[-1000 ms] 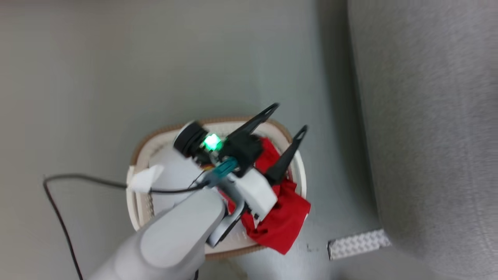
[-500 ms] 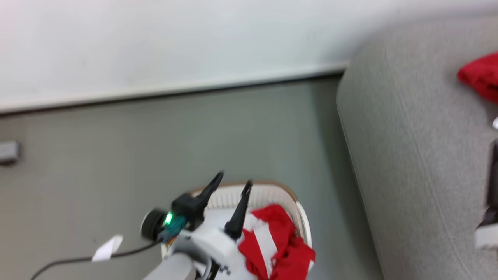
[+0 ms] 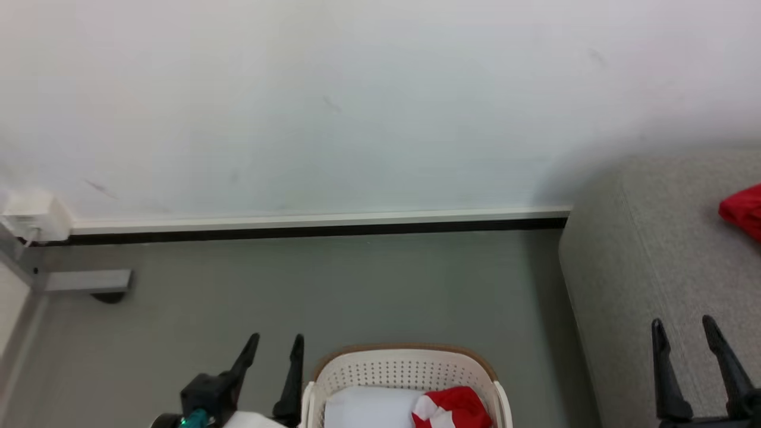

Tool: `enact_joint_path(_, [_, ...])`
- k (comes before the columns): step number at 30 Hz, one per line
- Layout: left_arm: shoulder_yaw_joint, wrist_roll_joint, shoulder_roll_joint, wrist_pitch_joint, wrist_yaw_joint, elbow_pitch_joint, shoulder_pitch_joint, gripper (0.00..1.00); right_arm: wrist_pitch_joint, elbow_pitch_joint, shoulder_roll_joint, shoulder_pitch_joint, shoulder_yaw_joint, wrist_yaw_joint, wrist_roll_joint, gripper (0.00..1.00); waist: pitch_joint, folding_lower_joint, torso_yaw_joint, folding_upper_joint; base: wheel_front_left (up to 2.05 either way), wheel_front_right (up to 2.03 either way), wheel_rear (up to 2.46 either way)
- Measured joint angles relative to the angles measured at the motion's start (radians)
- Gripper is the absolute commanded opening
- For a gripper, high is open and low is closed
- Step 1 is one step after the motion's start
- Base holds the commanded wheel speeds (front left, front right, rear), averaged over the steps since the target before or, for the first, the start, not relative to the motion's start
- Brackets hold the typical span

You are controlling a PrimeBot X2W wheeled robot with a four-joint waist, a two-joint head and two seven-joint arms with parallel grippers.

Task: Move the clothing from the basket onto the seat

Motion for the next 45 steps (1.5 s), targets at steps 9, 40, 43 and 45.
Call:
enact_joint_path(9, [0.151,0.104,-0.045,0.0,-0.042,-0.016,0.123,1.0,0.0,0.032,0.052,0.081,0.01,0.0,-0.012,1.0,-0.072,0.0001,0.053,0.0,0.0,0.0,0.0])
enact_joint_path(40, [0.173,0.303,-0.177,0.006,-0.227,0.096,0.002,1.0,0.0,0.007,0.062,-0.023,-0.013,0.0,-0.011,1.0,0.044,0.0005,0.003,0.0,0.0,0.0,0.0])
enact_joint_path(43, [0.099,0.314,-0.183,0.027,-0.239,0.158,-0.106,1.0,0.0,-0.008,0.06,-0.087,-0.016,0.0,-0.011,1.0,0.112,0.0006,-0.014,0.0,0.0,0.0,0.0])
enact_joint_path(45, [0.051,0.316,-0.185,0.053,-0.244,0.204,-0.172,1.0,0.0,-0.019,0.059,-0.126,-0.016,0.0,-0.008,1.0,0.159,0.0006,-0.028,0.0,0.0,0.0,0.0])
